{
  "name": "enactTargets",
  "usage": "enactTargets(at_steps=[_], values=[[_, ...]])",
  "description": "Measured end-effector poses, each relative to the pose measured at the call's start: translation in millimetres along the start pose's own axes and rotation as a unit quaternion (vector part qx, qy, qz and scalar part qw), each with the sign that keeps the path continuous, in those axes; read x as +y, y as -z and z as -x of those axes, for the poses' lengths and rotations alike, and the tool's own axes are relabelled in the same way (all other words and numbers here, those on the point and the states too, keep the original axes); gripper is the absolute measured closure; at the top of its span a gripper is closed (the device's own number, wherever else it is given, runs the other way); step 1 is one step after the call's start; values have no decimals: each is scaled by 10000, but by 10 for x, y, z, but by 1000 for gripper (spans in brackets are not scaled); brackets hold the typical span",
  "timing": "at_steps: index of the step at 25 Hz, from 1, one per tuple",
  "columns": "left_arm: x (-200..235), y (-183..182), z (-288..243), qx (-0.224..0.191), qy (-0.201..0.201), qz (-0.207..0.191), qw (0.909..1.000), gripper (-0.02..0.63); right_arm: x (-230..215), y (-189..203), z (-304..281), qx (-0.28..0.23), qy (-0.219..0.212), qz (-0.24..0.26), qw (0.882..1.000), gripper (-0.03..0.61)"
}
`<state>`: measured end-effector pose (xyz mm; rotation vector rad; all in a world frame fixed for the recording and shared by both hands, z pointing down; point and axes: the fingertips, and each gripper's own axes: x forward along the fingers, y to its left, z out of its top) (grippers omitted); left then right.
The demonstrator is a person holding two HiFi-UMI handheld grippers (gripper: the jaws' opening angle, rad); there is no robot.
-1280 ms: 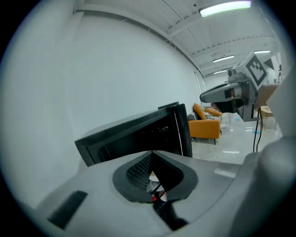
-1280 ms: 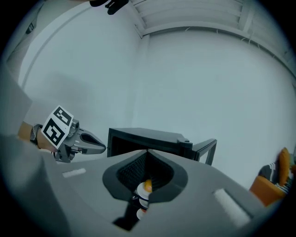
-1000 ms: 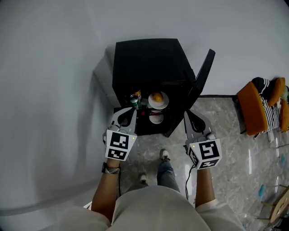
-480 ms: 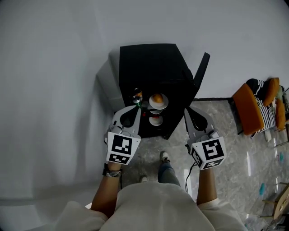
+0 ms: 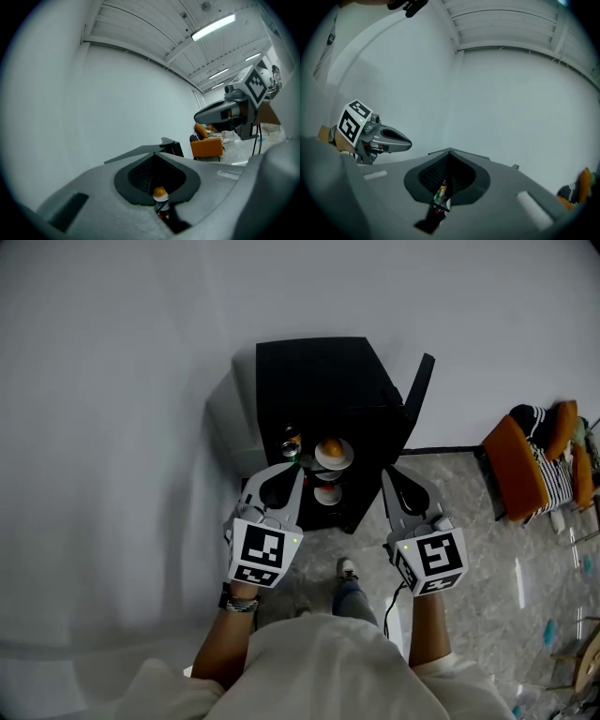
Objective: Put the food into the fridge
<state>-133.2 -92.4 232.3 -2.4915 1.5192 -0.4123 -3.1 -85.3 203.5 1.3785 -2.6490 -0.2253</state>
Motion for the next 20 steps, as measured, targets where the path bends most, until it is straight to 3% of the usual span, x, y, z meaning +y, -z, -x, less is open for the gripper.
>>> enactTargets(at_steps=[20], values=[[-41,30,-25,66,124,43,9999,607,38,57,-25,90,-65,-51,9999,574]])
